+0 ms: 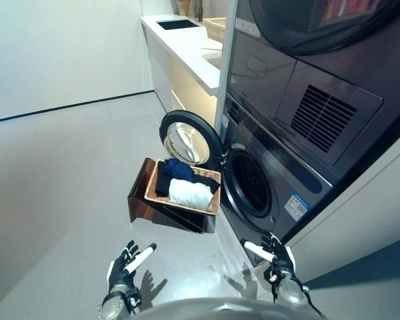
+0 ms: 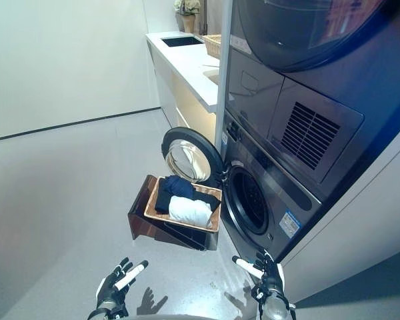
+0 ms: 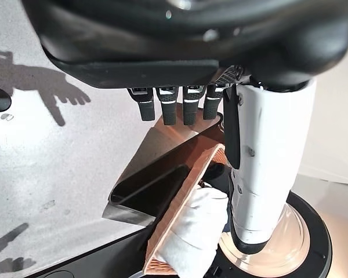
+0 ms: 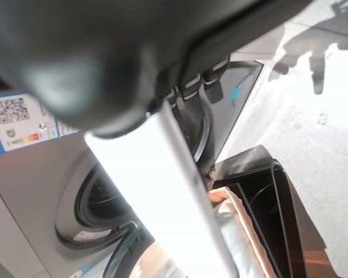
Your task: Pick up the clothes and place them into the washing machine
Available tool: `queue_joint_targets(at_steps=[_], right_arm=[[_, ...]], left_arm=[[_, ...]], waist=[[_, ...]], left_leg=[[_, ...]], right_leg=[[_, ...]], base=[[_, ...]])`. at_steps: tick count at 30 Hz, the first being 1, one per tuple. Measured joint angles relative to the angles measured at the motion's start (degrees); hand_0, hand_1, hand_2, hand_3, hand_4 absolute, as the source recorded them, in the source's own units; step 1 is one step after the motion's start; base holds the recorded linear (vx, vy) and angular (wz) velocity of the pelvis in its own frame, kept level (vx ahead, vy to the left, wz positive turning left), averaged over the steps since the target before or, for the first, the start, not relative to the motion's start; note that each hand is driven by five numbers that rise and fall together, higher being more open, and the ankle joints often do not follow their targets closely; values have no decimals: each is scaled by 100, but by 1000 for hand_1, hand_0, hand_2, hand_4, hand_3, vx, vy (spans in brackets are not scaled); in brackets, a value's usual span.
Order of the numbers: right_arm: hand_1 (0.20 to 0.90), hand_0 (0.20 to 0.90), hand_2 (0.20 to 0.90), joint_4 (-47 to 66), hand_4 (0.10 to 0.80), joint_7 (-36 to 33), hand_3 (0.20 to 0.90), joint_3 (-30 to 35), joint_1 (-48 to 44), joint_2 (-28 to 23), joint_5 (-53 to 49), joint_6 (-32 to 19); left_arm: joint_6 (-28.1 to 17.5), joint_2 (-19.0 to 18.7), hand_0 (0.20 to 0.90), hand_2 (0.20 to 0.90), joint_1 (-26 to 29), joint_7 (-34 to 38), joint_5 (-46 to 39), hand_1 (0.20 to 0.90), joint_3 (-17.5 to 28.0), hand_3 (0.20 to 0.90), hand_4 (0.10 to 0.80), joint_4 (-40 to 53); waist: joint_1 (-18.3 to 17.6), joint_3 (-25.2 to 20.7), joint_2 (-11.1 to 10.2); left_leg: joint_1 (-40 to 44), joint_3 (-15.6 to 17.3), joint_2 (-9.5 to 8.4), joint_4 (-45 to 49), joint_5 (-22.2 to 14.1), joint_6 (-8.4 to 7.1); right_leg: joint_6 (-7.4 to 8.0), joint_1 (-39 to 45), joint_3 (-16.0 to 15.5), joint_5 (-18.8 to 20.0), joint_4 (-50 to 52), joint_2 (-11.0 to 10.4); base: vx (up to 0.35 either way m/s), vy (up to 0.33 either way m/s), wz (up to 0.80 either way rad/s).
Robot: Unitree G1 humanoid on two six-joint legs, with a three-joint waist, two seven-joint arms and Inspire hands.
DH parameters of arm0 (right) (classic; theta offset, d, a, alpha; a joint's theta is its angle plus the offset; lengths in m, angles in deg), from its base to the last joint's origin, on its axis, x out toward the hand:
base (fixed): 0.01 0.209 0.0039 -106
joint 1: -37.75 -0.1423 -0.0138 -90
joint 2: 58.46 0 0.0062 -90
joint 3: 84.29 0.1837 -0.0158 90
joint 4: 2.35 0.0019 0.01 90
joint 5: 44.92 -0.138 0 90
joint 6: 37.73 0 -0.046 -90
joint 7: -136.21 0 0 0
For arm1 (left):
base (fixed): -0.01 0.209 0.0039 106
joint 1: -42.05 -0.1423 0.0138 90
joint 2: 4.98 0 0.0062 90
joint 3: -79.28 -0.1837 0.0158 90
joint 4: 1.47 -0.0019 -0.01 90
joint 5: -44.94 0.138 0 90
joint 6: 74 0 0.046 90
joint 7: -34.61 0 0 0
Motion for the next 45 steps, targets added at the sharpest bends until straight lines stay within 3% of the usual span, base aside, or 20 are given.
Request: queue_joint_targets(at_steps=[24, 35, 45], right_arm=[[900, 900, 900, -269, 800, -94, 900, 48, -69, -14, -65, 79], [900, 900, 900, -268, 800, -108, 900, 280, -117, -21, -69, 87], [900, 900, 900, -260, 800, -88, 900, 256, -151, 24, -65, 92]], left_arm=[[8, 6, 900, 900, 51, 209, 45, 900, 44, 900, 800, -207], [9, -8, 900, 900, 272, 96, 13, 900, 31, 900, 800, -181], [9, -117, 900, 900, 244, 98, 60, 900, 62, 900, 800, -179]], waist=[[5, 5, -9], [-10, 66, -191], [3, 83, -270]], left_leg=[[-13, -26, -2, -1, 0, -1], [-112, -220, -77, 17, 56, 21], [-112, -82, -158, 0, 38, 77]], right_leg=[[-1, 0, -22, 0, 1, -2], [-4, 48, -324, -6, 28, -84], [39, -21, -184, 18, 29, -169]], base=[[2, 10, 2], [17, 84, 8], [-3, 88, -7]])
